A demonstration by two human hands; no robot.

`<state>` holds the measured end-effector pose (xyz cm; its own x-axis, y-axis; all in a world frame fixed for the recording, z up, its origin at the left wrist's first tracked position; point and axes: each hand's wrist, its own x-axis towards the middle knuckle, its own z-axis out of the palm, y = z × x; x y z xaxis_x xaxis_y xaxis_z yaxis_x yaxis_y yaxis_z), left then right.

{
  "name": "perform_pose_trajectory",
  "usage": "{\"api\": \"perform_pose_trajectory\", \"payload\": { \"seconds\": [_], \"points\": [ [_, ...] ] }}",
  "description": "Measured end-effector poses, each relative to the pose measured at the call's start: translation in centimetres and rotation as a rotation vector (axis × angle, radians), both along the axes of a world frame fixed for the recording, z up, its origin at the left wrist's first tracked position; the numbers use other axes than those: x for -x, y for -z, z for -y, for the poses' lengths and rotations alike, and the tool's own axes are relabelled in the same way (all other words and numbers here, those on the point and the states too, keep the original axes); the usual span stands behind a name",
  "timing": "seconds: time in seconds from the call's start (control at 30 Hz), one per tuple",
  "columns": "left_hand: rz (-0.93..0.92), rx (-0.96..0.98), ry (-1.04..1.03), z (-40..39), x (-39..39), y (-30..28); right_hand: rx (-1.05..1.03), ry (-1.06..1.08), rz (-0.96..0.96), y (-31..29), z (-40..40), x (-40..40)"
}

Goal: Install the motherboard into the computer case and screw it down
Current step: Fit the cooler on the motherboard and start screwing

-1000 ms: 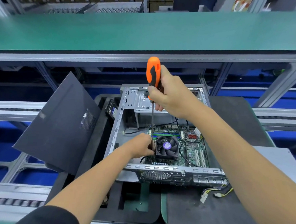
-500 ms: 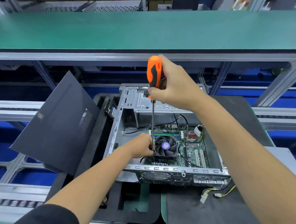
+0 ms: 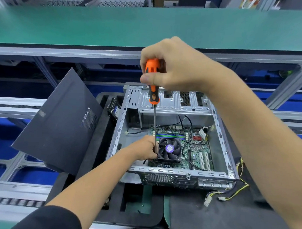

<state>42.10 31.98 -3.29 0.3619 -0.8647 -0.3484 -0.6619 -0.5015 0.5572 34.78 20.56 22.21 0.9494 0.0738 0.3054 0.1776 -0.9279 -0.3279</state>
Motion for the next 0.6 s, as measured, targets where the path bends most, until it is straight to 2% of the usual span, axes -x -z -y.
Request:
{"api": "perform_pose_trajectory", "payload": {
  "seconds": [0.2,0.4,0.6],
  "points": [
    [-0.013,-0.024,0.005,0.1,0.0,0.1,0.237,0.150,0.027,0.7,-1.0,-0.3],
    [-0.015,0.020,0.019,0.0,-0.2,0.1,-0.089,-0.128,-0.226,-0.3,-1.1,0.6],
    [-0.021,0.016,0.024,-0.1,-0.2,0.4,-0.058,-0.009,-0.061,0.2,-0.8,0.5]
  ]
}}
